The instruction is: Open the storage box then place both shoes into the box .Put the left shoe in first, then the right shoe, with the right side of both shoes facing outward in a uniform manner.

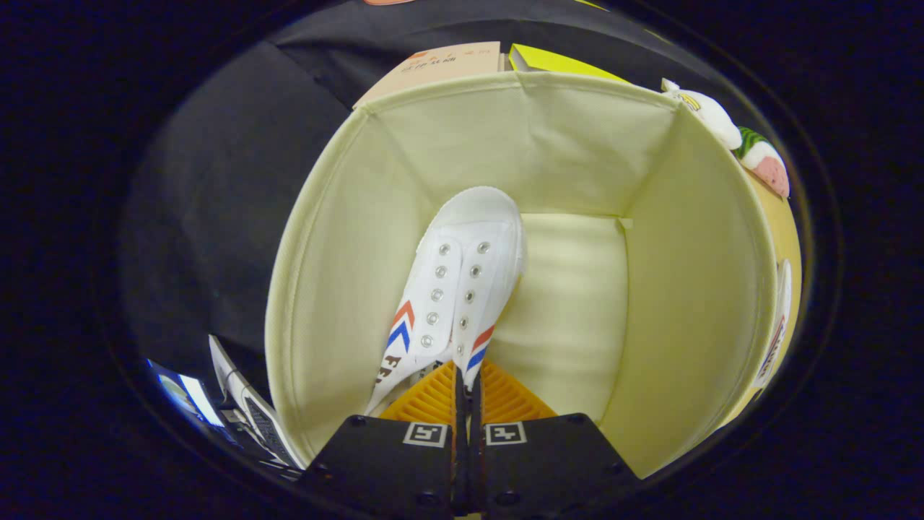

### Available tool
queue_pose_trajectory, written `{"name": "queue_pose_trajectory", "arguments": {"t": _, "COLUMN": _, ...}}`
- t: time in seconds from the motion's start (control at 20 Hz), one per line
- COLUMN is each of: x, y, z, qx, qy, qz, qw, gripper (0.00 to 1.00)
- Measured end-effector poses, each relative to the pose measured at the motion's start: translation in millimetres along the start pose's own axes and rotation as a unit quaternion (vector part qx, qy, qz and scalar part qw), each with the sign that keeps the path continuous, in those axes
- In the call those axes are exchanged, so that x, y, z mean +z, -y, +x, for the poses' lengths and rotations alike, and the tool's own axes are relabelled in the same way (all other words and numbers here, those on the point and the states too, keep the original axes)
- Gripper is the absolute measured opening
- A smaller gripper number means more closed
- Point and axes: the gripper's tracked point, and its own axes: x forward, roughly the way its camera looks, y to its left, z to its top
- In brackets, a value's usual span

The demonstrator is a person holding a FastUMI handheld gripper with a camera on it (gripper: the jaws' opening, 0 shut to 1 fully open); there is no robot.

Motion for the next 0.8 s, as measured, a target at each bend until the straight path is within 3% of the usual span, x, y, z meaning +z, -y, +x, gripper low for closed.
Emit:
{"name": "queue_pose_trajectory", "arguments": {"t": 0.3, "x": -1, "y": 4, "z": 8, "qx": -0.005, "qy": -0.015, "qz": -0.020, "qw": 1.000, "gripper": 0.06}}
{"name": "queue_pose_trajectory", "arguments": {"t": 0.5, "x": -5, "y": 14, "z": -19, "qx": -0.027, "qy": -0.008, "qz": -0.043, "qw": 0.999, "gripper": 0.15}}
{"name": "queue_pose_trajectory", "arguments": {"t": 0.55, "x": -8, "y": 12, "z": -32, "qx": -0.011, "qy": -0.007, "qz": -0.044, "qw": 0.999, "gripper": 0.16}}
{"name": "queue_pose_trajectory", "arguments": {"t": 0.8, "x": -22, "y": 25, "z": -106, "qx": 0.021, "qy": 0.011, "qz": -0.054, "qw": 0.998, "gripper": 0.61}}
